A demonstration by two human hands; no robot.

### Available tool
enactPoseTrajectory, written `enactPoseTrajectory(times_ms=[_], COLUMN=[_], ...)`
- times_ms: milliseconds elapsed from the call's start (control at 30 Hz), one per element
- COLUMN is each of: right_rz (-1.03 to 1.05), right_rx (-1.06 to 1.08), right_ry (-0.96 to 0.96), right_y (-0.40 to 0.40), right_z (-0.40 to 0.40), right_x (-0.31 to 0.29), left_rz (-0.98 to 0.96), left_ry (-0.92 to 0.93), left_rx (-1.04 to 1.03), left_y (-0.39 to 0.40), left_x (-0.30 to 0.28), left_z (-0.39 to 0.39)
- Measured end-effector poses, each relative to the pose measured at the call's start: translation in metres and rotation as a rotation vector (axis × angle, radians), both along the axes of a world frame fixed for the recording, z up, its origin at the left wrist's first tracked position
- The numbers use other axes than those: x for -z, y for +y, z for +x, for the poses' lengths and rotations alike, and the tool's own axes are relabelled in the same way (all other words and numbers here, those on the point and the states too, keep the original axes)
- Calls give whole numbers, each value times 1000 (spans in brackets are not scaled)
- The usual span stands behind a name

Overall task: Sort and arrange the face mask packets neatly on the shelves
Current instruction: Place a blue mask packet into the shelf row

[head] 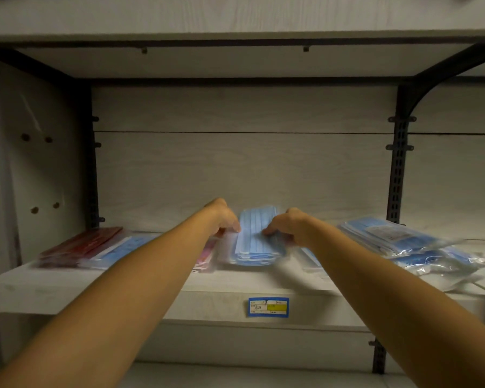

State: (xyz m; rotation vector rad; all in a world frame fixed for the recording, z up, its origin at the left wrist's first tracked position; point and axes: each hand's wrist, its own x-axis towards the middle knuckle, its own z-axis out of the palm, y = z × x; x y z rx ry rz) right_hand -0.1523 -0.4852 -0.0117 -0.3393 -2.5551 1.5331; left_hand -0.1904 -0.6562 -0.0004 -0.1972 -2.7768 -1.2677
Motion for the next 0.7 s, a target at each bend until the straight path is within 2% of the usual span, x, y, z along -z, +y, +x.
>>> enactPoseTrajectory(times_ms=[167,333,500,700], right_rz=[119,244,356,382], right_rx=[13,26,16,39], right_ry=[-76,-155,-255,-234], right_y=[-1,-7,-9,-11], right_z=[-1,-1,7,14], right_x=[8,16,17,15], left_rz=[-240,-397,-461,-440], left_ry=[51,80,65,90], left_rx=[-38,-52,-43,-50], left_y=[4,10,13,13], left_x=[5,7,14,22], left_z=[8,10,11,4])
